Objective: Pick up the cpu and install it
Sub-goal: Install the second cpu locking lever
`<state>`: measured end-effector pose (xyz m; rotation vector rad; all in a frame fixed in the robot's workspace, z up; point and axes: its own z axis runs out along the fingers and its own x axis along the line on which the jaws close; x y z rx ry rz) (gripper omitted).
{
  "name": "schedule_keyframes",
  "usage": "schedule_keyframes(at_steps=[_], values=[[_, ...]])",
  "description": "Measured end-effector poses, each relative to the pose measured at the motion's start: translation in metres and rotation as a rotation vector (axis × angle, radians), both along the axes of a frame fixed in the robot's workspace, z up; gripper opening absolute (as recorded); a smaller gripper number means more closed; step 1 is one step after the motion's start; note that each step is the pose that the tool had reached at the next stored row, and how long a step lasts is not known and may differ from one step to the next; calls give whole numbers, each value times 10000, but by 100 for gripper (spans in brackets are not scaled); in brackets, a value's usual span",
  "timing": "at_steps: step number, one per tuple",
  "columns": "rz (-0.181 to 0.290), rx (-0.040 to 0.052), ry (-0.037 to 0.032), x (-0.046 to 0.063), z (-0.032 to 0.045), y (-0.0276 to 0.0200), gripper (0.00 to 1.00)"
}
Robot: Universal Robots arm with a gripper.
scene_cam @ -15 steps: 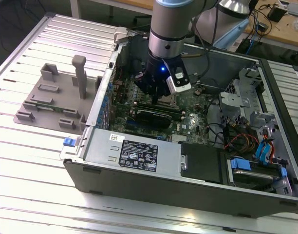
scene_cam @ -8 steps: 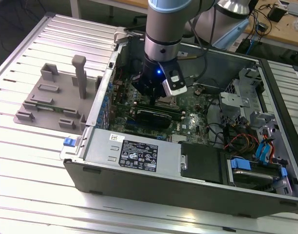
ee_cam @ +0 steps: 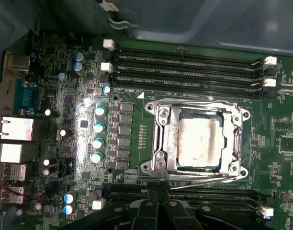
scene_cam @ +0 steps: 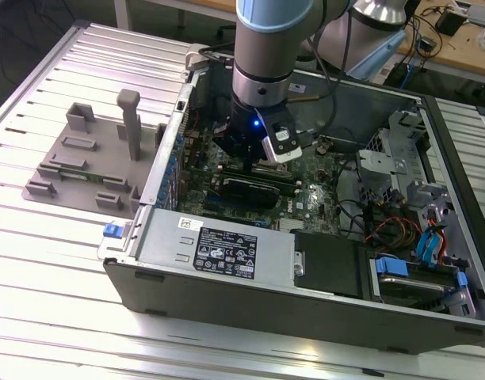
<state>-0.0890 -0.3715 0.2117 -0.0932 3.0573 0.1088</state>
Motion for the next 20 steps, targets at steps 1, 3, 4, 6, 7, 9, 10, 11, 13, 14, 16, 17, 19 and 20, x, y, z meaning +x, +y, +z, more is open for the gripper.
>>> schedule_keyframes(at_steps=[1, 3, 4, 6, 7, 9, 10, 11, 13, 14, 16, 17, 19, 20], values=[[0, 80, -15, -2, -4, -3, 11], [0, 246, -48, -9, -14, -6, 11], [-1, 317, -63, -15, -19, -7, 11], [3, 437, -91, -28, -31, -16, 11], [0, 483, -92, -31, -34, -37, 11], [0, 556, -92, -33, -34, -76, 11], [0, 581, -93, -33, -34, -86, 11], [0, 647, -92, -33, -34, -100, 11], [-2, 815, -97, -33, -35, -118, 11], [-1, 871, -102, -33, -38, -120, 11], [-2, 961, -113, -33, -58, -120, 11], [-1, 985, -114, -33, -66, -120, 11], [-2, 1032, -116, -34, -83, -120, 11], [-2, 1062, -116, -34, -95, -121, 11]])
